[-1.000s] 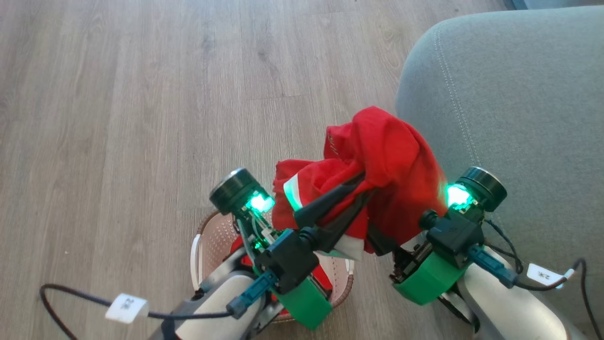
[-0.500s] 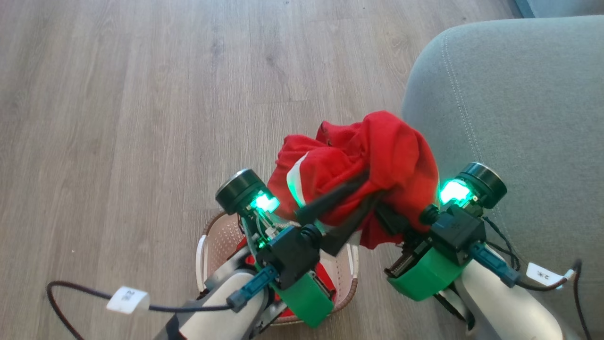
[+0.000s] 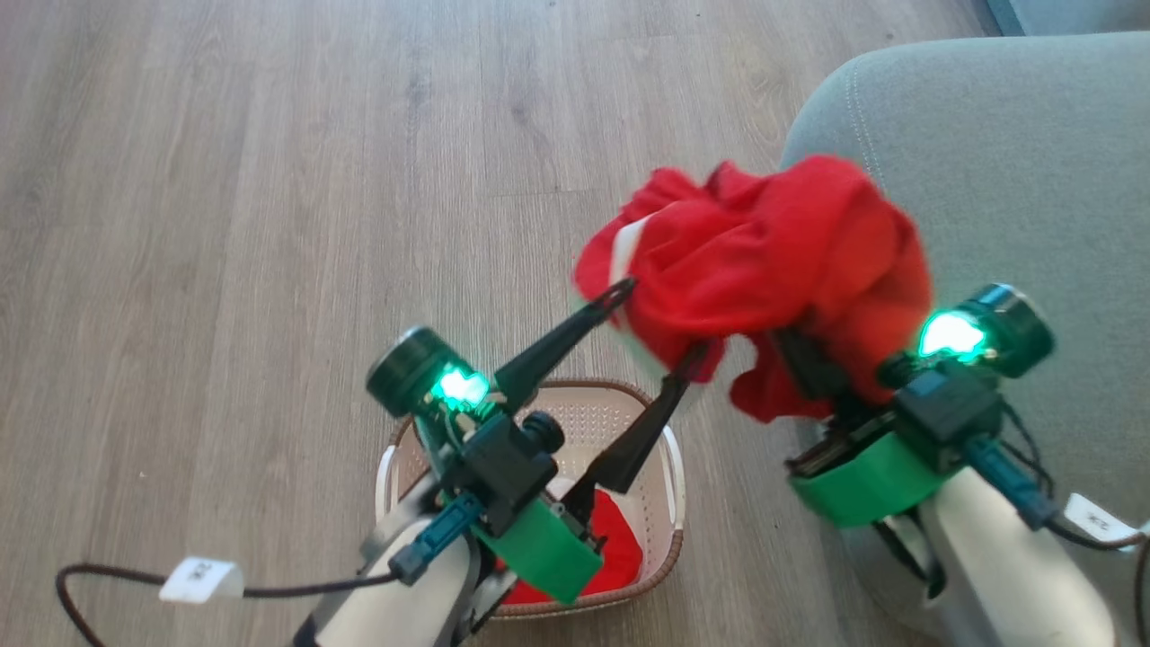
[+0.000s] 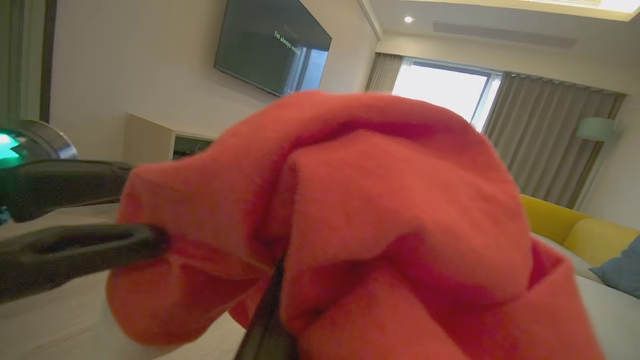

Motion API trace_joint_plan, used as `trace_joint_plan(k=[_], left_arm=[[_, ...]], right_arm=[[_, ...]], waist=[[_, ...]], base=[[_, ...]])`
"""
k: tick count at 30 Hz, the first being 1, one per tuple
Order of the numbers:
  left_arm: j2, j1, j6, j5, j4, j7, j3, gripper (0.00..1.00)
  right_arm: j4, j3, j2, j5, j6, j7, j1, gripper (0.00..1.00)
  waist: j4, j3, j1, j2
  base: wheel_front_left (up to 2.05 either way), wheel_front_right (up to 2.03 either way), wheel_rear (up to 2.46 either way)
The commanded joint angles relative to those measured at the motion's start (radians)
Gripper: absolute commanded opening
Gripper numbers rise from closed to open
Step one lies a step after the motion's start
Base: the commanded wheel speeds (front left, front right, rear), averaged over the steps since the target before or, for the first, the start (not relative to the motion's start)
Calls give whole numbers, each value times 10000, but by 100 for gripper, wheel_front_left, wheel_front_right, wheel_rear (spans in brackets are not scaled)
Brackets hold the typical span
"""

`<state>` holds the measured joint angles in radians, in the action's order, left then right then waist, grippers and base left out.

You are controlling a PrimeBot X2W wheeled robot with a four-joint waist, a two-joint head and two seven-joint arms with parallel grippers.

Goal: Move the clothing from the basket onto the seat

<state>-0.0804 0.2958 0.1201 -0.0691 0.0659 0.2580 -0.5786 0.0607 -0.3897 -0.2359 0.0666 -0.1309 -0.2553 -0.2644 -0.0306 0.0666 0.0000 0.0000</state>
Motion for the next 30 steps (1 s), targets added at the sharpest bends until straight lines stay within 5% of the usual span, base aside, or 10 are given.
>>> trace_joint_plan(k=[1, 12, 30], left_arm=[[65, 55, -16, 72, 277, 38, 443, 100], [75, -869, 46, 11, -811, 38, 821, 100], [269, -1688, 91, 41, -1598, 38, 1029, 100]], right_arm=[[392, 227, 114, -203, 2, -65, -41, 0], [308, 2203, 349, -846, 2, -65, 550, 0], [-106, 3705, 471, -1052, 2, -65, 1200, 0]], waist=[[4, -18, 0, 0], [33, -162, 0, 0], [39, 7, 0, 0]], base=[[0, 0, 0], [0, 0, 0], [0, 0, 0]])
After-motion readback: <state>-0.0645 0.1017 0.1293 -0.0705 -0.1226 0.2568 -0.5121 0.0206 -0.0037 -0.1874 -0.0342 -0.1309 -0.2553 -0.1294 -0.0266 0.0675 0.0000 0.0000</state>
